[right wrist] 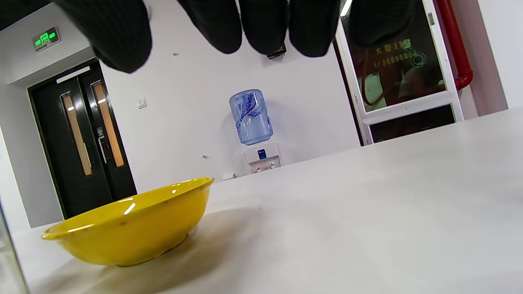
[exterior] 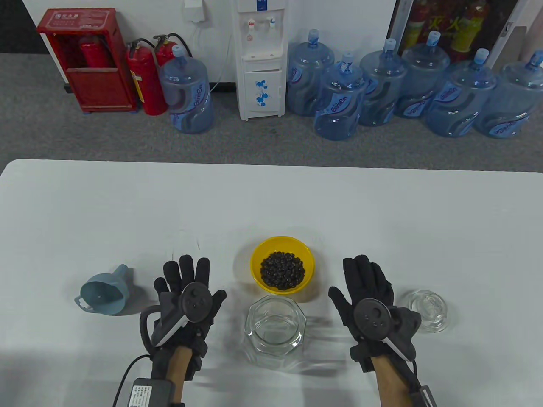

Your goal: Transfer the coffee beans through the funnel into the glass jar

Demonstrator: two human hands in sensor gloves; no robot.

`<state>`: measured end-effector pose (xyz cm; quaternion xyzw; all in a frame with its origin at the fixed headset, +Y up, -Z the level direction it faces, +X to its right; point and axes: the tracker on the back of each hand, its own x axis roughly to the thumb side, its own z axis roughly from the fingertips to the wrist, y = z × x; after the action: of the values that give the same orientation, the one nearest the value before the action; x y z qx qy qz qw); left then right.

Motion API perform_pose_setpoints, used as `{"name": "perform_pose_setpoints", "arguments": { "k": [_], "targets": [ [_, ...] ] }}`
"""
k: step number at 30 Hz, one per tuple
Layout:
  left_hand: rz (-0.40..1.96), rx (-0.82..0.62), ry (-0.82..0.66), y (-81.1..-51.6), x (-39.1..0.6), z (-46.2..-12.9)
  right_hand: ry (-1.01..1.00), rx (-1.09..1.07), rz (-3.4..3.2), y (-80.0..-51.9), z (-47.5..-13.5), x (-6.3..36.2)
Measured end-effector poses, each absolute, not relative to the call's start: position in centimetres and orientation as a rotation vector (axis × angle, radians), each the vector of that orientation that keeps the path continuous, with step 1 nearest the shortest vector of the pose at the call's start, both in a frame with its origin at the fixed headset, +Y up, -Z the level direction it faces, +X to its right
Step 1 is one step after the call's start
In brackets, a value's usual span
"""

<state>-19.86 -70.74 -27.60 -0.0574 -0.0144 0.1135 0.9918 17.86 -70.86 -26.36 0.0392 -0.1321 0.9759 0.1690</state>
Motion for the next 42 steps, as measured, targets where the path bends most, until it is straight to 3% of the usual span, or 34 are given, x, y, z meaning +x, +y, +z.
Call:
{"name": "perform_pose_setpoints", "arguments": {
  "k": [5,9,18,22,27,34,42],
  "targets": [
    [0.352,-0.002,-0.072,-67.8,-19.8,-27.1,-0.362,0.12,2.776,-71.0,-26.3,17.7],
    [0.308,0.052,-0.069,-65.6,-21.4,-27.4,-0.359,0.131,2.778,-71.1,-26.2,17.6],
    [0.236,0.014,0.161,-64.1,-32.9,-28.2,-0.3,0.114,2.764,-71.5,-26.4,17.7],
    [0.242,-0.011,0.289,-65.2,-38.5,-27.8,-0.276,0.105,2.75,-71.6,-26.5,17.8],
    [0.273,-0.061,0.442,-68.1,-42.8,-27.6,-0.26,0.09,2.746,-71.8,-26.7,18.2],
    [0.251,-0.177,0.559,-71.8,-44.9,-28.6,-0.24,0.077,2.736,-72.0,-26.8,18.7],
    [0.21,-0.232,0.582,-74.3,-45.3,-29.3,-0.247,0.058,2.724,-72.0,-26.8,19.1]
  ]
}}
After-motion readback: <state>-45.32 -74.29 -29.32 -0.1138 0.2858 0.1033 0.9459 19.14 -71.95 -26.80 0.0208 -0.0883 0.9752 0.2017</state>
